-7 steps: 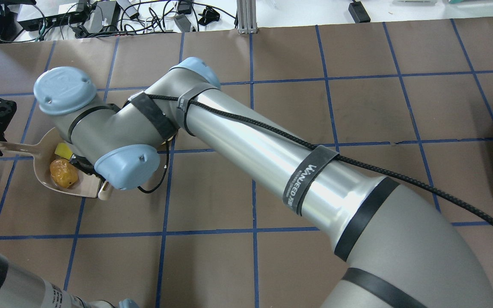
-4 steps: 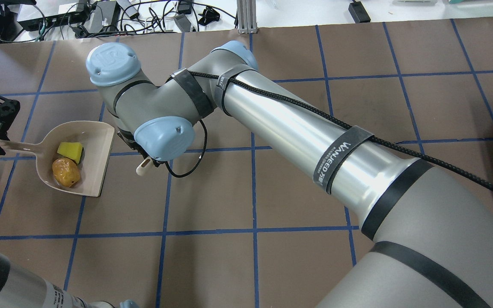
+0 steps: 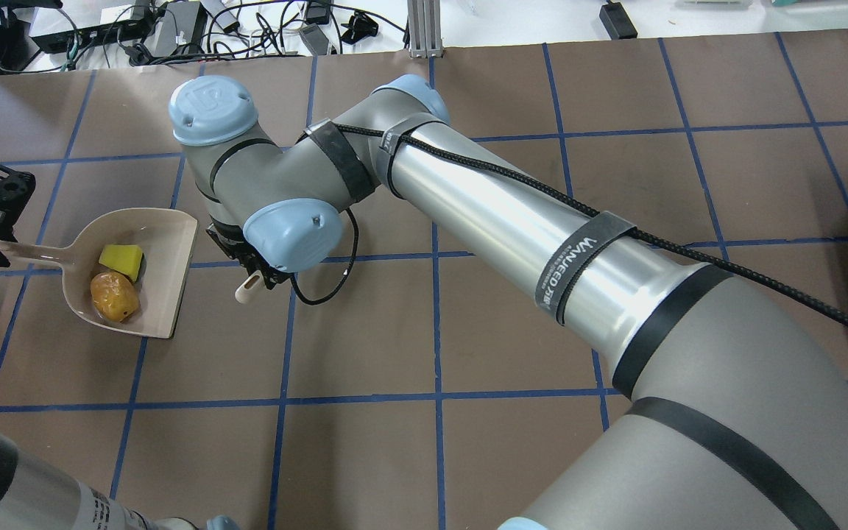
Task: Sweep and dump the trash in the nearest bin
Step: 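Sweep the croissant into the dustpan with the brush in the right gripper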
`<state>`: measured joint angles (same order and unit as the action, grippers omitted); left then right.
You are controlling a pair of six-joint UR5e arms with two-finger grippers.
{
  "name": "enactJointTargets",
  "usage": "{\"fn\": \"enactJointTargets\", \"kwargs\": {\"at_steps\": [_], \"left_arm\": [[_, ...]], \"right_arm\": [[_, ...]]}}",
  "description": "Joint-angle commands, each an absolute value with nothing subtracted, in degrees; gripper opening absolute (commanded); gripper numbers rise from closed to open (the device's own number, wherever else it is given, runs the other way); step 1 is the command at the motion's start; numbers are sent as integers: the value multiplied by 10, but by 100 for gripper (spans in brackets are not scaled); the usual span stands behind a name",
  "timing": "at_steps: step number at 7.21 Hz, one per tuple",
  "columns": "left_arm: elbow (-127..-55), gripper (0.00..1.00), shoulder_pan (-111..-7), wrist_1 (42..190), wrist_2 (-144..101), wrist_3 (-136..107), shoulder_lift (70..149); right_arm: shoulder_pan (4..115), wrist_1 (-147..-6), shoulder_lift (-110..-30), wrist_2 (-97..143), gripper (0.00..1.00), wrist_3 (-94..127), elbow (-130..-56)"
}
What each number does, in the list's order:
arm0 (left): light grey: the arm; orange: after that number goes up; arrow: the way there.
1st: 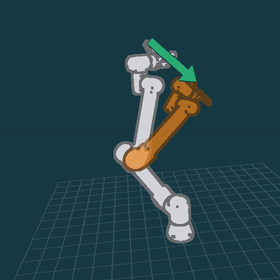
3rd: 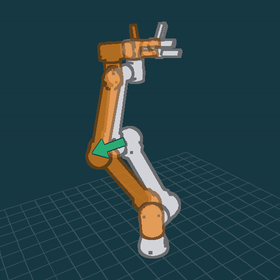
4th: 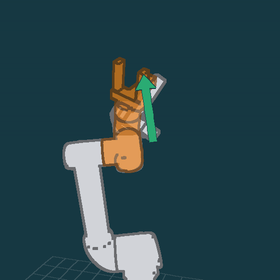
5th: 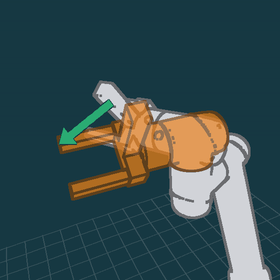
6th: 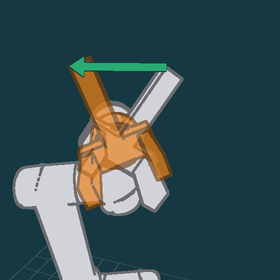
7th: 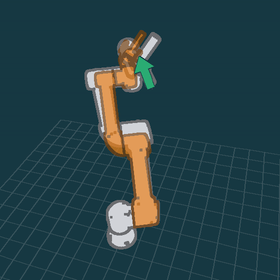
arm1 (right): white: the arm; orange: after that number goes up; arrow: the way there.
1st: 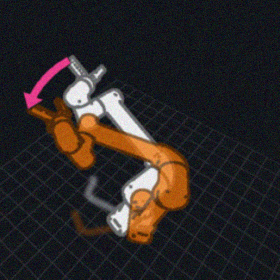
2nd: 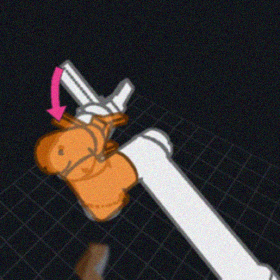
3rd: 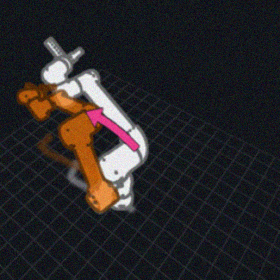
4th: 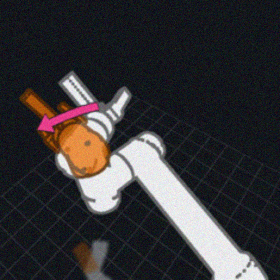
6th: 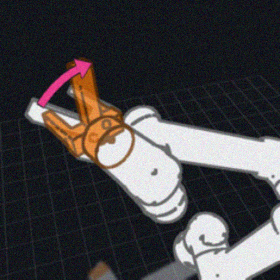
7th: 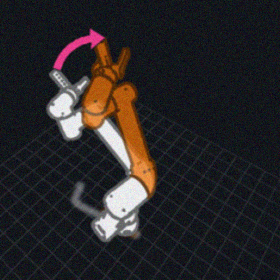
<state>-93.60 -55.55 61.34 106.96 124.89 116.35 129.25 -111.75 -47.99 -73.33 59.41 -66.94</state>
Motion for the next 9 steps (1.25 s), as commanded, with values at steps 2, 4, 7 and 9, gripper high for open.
{"fn": "enactJointTargets", "kwargs": {"at_steps": [2, 4, 7, 9], "left_arm": [[-936, 0, -555, 613, 1070, 1249, 1165], [-936, 0, -555, 613, 1070, 1249, 1165], [-936, 0, -555, 613, 1070, 1249, 1165], [-936, 0, -555, 613, 1070, 1249, 1165]], "right_arm": [[1349, -1141, -453, -699, 0, 389, -647], [1405, -1151, -418, -690, 0, 405, -574], [1404, -1141, -417, -699, 0, 435, -561], [1371, -1105, -441, -702, 0, 443, -589]]}}
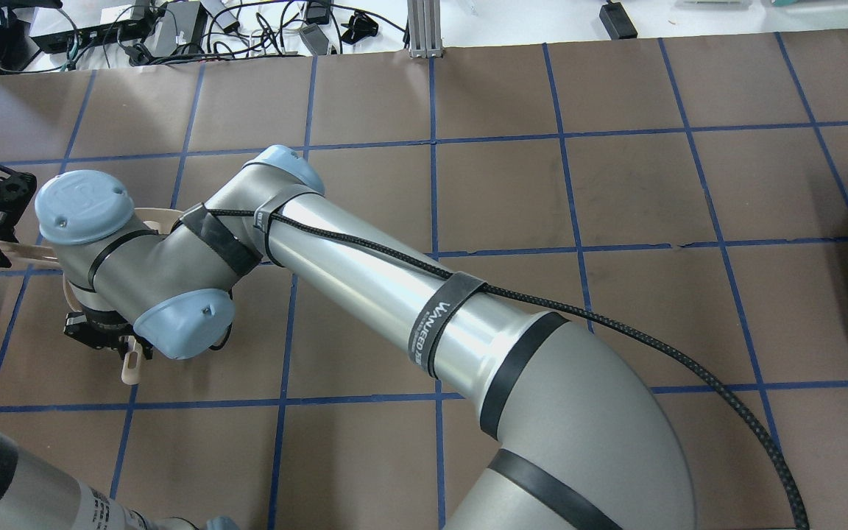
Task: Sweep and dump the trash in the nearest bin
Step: 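Sweep the croissant into the dustpan with the brush in the right gripper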
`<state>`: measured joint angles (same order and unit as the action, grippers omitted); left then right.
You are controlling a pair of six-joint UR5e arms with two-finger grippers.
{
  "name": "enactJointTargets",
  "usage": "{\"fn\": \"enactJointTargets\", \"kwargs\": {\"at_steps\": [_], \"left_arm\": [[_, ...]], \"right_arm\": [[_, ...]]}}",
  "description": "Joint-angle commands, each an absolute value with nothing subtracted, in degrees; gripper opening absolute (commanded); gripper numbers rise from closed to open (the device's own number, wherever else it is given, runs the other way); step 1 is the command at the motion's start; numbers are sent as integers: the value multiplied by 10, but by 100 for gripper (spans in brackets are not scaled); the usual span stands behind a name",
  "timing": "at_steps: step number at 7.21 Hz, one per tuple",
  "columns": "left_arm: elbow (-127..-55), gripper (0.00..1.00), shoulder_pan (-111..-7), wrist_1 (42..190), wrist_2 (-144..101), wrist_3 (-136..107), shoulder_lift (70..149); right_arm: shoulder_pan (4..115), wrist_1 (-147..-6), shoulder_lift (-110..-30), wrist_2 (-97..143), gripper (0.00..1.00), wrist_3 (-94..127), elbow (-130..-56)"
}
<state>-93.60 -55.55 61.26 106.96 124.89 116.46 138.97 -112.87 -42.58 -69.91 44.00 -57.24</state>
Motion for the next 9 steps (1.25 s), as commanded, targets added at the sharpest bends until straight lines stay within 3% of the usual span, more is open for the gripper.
{"fn": "enactJointTargets", "kwargs": {"at_steps": [1, 4, 9], "left_arm": [[-936, 0, -555, 613, 1070, 1249, 1165], [-936, 0, -555, 609, 1070, 1250, 1165], [-936, 0, -555, 609, 1070, 1250, 1165]], "right_arm": [[1363, -1087, -447, -726, 0, 443, -603], [1353, -1093, -458, -732, 0, 512, -644], [1407, -1285, -413, -658, 0, 555, -628]]}}
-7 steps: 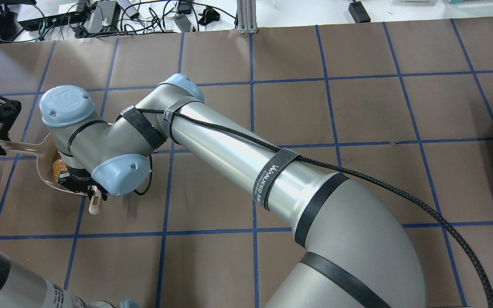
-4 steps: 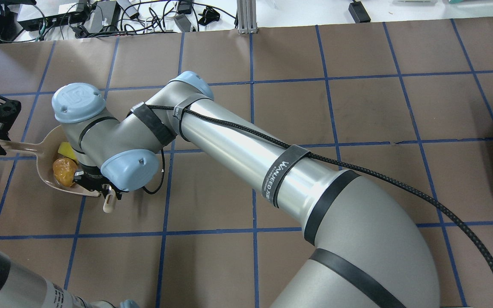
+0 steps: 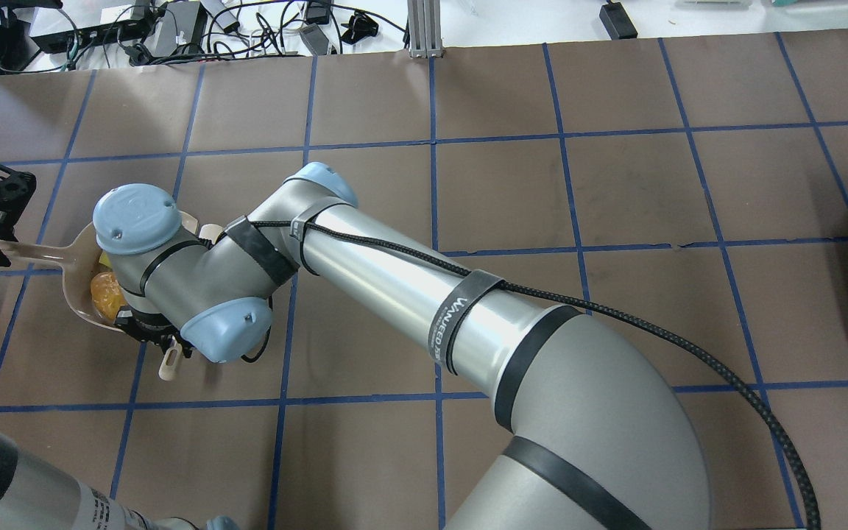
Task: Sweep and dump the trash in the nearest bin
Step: 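Sweep the croissant into the dustpan with the brush in the right gripper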
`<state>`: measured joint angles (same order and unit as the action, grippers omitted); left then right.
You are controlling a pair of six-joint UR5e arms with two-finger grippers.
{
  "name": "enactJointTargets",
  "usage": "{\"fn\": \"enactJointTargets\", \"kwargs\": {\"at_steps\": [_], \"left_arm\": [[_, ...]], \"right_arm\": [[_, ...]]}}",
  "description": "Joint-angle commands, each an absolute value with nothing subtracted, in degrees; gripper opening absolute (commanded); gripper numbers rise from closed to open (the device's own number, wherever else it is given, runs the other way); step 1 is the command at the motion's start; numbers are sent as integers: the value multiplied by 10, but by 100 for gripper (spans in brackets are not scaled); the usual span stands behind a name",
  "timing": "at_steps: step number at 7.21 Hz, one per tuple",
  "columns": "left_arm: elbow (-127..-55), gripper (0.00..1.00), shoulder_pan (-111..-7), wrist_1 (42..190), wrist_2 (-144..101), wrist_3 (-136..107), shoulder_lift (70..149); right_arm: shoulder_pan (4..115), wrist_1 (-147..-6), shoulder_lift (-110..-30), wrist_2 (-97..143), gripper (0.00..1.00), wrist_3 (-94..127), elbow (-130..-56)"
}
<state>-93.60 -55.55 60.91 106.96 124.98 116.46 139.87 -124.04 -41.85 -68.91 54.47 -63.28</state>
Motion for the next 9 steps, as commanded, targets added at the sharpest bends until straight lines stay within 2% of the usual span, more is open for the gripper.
{"fn": "enactJointTargets", "kwargs": {"at_steps": [1, 3, 4, 5, 7, 8, 9], "left_arm": [[-936, 0, -555, 609, 1070, 1250, 1165], [-936, 0, -555, 609, 1070, 1250, 1165], [-936, 0, -555, 609, 1069, 1252, 1165], [-936, 0, -555, 608, 1069, 1252, 1165], [-933, 0, -555, 606, 1064, 1259, 1164], [-931, 0, -555, 610, 1061, 1259, 1162], [-930, 0, -555, 614, 1061, 1259, 1158]], "right_arm": [[1408, -1283, -414, -657, 0, 555, -631], [1393, -1227, -427, -685, 0, 569, -639], [1367, -1140, -459, -710, 0, 571, -640], [1321, -1053, -504, -732, 0, 562, -642], [1230, -999, -543, -794, 0, 528, -650], [1193, -991, -574, -823, 0, 480, -678], [1147, -991, -612, -842, 0, 422, -739]]}}
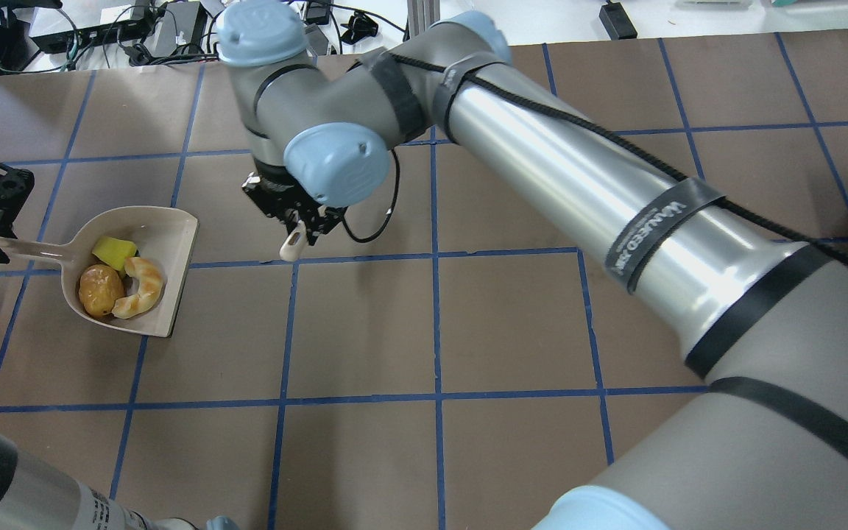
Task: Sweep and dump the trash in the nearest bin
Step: 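Lift the dustpan toward the bin with left gripper while right sets brush down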
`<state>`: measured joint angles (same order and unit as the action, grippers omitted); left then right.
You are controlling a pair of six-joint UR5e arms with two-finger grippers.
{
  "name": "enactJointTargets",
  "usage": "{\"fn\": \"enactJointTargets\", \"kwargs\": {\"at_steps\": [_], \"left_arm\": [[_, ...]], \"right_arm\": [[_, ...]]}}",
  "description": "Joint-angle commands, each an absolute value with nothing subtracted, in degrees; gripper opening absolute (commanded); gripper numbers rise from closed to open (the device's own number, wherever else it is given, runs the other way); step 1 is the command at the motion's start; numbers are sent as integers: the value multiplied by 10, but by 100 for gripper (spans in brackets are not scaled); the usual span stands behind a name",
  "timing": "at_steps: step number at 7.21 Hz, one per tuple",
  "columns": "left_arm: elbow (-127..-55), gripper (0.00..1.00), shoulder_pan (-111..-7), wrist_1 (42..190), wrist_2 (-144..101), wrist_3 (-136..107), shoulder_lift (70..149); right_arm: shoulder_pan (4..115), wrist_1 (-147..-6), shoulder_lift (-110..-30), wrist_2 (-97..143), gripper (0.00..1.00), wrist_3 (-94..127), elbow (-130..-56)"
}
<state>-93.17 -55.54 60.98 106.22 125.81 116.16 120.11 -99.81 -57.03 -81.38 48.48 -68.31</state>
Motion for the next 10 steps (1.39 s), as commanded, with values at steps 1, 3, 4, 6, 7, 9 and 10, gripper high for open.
{"fn": "enactJointTargets", "kwargs": {"at_steps": [1, 3, 4, 6, 7, 9, 10], "left_arm": [[-930, 0, -555, 619, 1055, 1259, 1149], [-913, 0, -555, 656, 1036, 1259, 1142], [-905, 0, -554, 669, 1034, 1259, 1139], [-902, 0, -548, 681, 1006, 1259, 1134], [-901, 0, -544, 693, 979, 1259, 1128], [-895, 0, -521, 700, 949, 1258, 1118], [-876, 0, -519, 722, 945, 1251, 1117]], "right_arm": [[1107, -1001, -663, -845, 0, 357, -806], [1063, -1032, -755, -856, 0, 255, -947], [1068, -1057, -798, -858, 0, 236, -1018], [1118, -1110, -849, -851, 0, 151, -1124], [1162, -1127, -847, -856, 0, 157, -1136], [1215, -1126, -832, -860, 0, 243, -1139], [1222, -1127, -831, -861, 0, 246, -1149]]}}
